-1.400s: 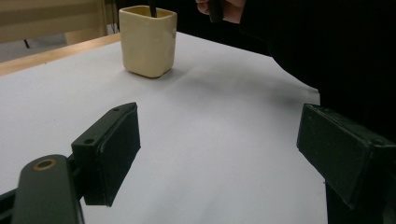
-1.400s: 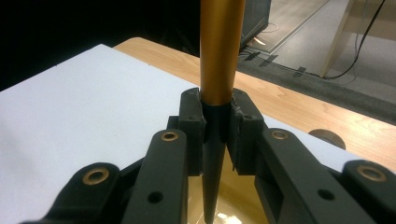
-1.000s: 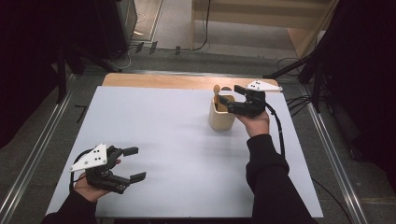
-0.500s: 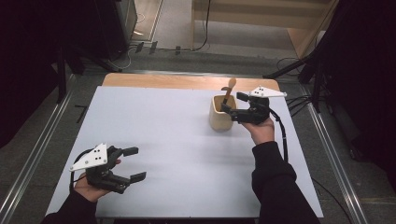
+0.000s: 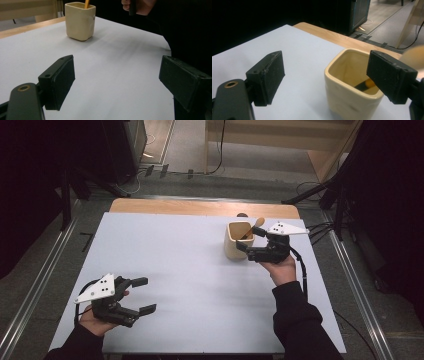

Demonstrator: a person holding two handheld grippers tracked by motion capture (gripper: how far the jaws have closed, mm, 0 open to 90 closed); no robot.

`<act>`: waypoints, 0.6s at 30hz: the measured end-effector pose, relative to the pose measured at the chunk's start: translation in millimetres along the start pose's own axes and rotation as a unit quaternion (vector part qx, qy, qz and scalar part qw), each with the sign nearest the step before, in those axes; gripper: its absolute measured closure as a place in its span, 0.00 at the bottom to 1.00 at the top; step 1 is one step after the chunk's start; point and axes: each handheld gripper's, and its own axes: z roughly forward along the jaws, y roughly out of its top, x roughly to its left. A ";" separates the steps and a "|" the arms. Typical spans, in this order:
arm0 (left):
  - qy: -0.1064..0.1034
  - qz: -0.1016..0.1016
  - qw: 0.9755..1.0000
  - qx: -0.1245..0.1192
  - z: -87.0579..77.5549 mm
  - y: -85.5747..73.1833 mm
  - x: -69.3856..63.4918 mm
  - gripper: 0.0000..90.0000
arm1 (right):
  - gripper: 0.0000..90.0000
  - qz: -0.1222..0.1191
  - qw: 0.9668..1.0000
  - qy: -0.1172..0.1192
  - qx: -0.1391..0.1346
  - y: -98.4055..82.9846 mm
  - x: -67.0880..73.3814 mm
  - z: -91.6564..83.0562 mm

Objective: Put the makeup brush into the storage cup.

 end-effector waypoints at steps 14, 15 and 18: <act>0.003 -0.001 1.000 0.000 -0.4 0.0 0.8 0.16 | 0.17 -0.007 0.999 0.030 -0.010 -16.4 14.5 -14.2; 0.003 -0.001 1.000 0.000 -0.3 0.0 0.9 0.16 | 0.17 -0.008 0.999 0.032 -0.011 -18.1 16.6 -15.4; 0.003 0.001 1.000 0.001 -0.4 -0.4 0.9 0.16 | 0.17 -0.013 0.999 0.040 -0.016 -23.7 22.9 -18.7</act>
